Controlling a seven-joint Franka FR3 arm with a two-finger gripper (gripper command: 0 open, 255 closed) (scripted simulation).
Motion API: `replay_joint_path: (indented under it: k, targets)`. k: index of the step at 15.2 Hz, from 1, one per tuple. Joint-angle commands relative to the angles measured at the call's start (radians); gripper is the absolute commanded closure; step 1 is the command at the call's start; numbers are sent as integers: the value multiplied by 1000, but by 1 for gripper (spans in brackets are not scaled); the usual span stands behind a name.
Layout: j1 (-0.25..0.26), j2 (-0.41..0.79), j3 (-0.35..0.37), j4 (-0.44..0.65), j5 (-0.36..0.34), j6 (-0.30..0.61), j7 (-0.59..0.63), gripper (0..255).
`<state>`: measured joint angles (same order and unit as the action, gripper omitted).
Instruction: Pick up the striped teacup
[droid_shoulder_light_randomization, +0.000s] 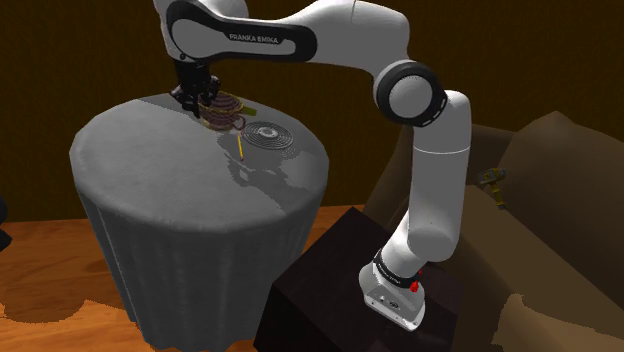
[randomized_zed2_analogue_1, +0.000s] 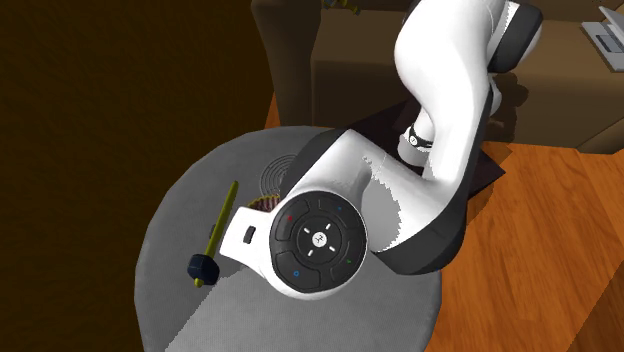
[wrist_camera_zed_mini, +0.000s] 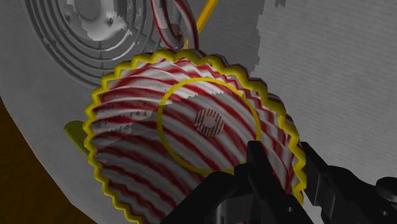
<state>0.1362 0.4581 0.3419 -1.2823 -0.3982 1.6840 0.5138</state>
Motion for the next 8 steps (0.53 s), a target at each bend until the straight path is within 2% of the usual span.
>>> replay_joint_path:
  k: [1,8]
  targets:
    - [5,4,0,35,0,-29,-8,255]
    - [25,27,-1,164,-5,-133,-33,255]
